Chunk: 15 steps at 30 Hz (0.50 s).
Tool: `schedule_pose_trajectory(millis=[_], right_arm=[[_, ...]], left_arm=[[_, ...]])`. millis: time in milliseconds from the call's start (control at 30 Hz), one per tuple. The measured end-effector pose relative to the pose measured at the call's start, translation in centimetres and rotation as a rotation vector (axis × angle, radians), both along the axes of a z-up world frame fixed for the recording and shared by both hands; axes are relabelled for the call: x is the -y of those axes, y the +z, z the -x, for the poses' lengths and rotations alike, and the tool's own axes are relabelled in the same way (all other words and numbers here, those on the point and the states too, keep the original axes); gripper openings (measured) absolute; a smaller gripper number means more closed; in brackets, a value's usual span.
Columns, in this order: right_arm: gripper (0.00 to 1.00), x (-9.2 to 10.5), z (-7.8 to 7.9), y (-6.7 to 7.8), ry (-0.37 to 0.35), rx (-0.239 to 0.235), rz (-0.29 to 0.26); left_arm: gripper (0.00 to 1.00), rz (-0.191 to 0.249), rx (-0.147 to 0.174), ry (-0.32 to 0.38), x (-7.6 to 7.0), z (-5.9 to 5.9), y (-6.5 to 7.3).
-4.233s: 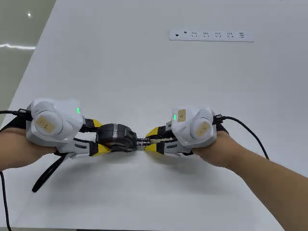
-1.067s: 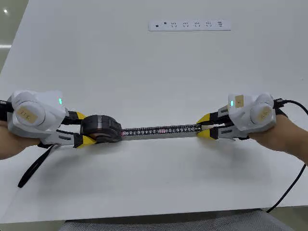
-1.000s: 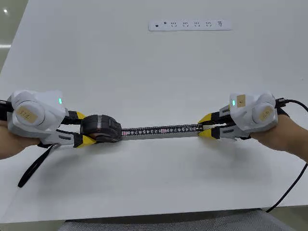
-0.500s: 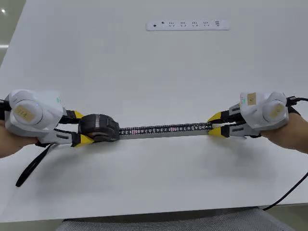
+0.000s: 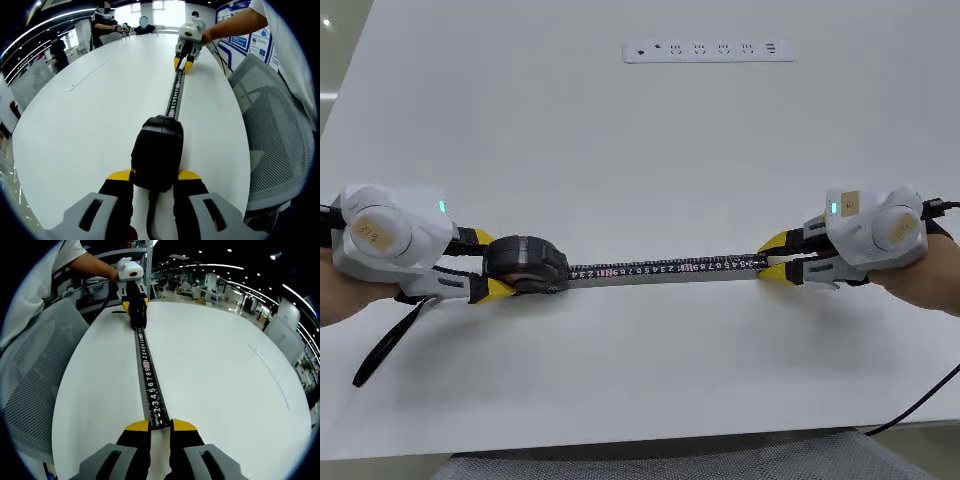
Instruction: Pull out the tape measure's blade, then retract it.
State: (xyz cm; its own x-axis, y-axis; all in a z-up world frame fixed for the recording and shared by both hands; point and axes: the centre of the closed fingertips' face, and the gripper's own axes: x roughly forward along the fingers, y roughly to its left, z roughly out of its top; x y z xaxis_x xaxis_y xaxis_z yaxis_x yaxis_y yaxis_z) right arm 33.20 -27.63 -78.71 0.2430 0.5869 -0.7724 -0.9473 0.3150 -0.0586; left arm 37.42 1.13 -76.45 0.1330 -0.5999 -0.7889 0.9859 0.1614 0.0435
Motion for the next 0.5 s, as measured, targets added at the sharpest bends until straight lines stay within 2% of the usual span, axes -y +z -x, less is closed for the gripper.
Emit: schedule_pose_trajectory(millis=[200, 467, 500], right_arm=[[0.11, -0.02, 0.01, -0.02, 0.003, -0.010, 0.011], [0.12, -0.06, 0.01, -0.07, 0.011, -0.012, 0.032], [0.13, -0.26, 0.09, 0.08, 0.004, -0.021, 0.015]], left_arm=[[0.26, 0.001, 0.012, 0.002, 0.08, 0.01, 0.02], [0.27, 0.001, 0.008, 0.012, 0.11, 0.01, 0.04], [0.27, 0.003, 0.009, 0.013, 0.16, 0.00, 0.07]])
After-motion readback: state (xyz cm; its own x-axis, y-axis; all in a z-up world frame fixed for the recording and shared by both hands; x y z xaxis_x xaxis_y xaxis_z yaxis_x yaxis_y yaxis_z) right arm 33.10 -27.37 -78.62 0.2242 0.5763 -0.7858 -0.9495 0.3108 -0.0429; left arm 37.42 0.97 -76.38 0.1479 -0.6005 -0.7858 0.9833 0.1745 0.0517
